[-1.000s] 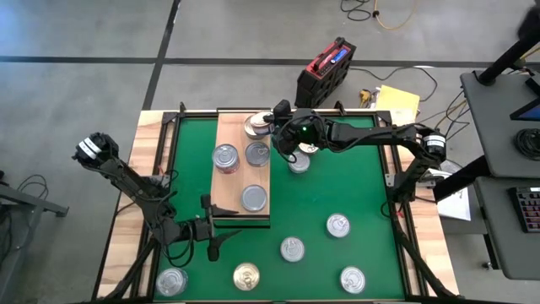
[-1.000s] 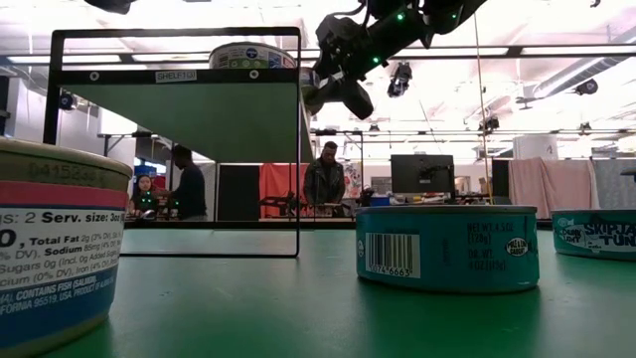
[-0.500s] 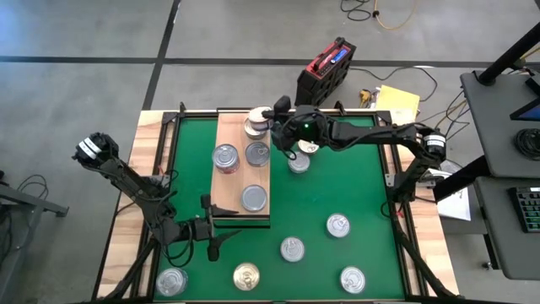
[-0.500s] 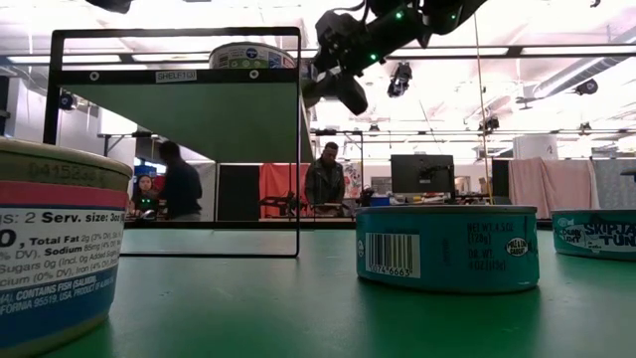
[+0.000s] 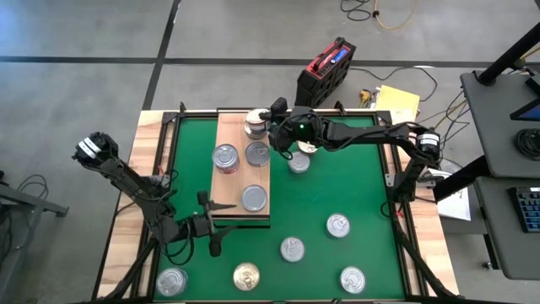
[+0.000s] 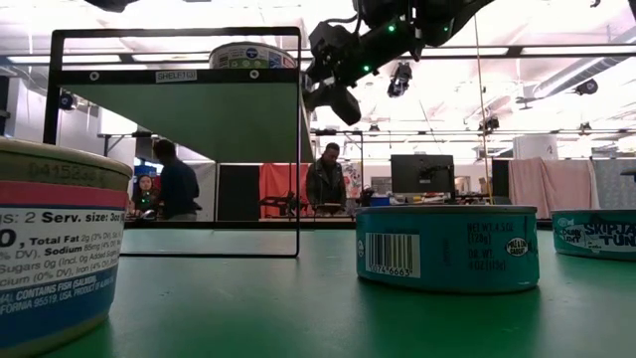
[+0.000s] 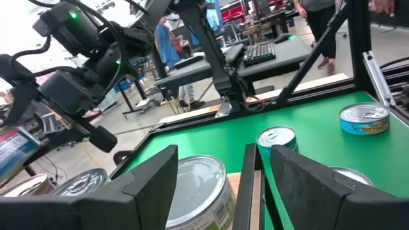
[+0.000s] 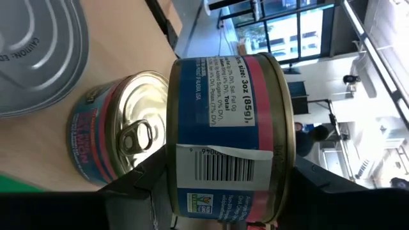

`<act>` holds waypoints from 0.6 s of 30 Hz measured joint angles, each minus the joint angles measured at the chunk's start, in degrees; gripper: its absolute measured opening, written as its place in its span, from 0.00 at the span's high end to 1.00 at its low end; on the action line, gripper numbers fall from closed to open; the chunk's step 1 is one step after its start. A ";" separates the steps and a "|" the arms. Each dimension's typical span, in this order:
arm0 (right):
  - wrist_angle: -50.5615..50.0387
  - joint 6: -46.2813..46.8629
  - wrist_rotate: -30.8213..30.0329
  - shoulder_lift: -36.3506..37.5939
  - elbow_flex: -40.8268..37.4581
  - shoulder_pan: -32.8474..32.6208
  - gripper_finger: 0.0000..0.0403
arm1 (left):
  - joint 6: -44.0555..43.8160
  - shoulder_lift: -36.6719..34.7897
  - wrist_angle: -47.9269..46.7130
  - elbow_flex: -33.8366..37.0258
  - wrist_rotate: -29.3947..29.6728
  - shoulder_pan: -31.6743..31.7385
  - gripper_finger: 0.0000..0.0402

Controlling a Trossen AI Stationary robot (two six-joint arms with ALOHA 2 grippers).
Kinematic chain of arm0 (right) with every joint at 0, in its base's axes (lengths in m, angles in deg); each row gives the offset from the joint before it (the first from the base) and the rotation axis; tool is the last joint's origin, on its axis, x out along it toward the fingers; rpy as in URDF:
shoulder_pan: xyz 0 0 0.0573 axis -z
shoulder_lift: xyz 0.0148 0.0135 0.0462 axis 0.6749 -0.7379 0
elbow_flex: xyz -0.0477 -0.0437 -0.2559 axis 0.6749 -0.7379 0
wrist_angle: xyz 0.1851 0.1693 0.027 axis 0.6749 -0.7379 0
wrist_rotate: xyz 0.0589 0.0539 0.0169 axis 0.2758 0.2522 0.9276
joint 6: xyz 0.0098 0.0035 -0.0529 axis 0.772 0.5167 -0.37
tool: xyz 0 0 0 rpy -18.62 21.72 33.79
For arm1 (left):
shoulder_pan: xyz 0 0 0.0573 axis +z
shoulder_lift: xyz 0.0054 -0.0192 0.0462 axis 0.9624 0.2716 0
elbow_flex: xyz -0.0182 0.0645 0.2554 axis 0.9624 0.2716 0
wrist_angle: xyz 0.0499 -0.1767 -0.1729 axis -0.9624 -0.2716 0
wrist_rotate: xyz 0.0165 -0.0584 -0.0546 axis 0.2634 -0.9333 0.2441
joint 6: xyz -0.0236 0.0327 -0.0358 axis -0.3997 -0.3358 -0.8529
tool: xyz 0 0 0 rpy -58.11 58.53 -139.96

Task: Stack canned seafood by type on shelf
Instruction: Stack the blue and pink tuna can on top of the blue tuna can on the shelf

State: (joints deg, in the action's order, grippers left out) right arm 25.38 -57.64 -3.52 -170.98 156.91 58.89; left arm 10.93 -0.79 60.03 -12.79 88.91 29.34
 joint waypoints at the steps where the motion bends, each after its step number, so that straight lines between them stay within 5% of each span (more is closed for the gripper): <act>1: -0.01 -0.04 0.00 -0.06 0.00 0.03 0.55 | 0.00 0.00 -0.05 0.00 0.05 0.00 0.42; 18: -1.30 -3.23 -0.02 -0.20 0.00 0.22 0.55 | 0.00 0.04 -0.11 0.00 0.06 0.00 0.42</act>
State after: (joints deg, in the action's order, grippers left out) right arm 24.08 -60.87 -3.54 -171.18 156.91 59.11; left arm 10.93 -0.75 59.92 -12.79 88.97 29.34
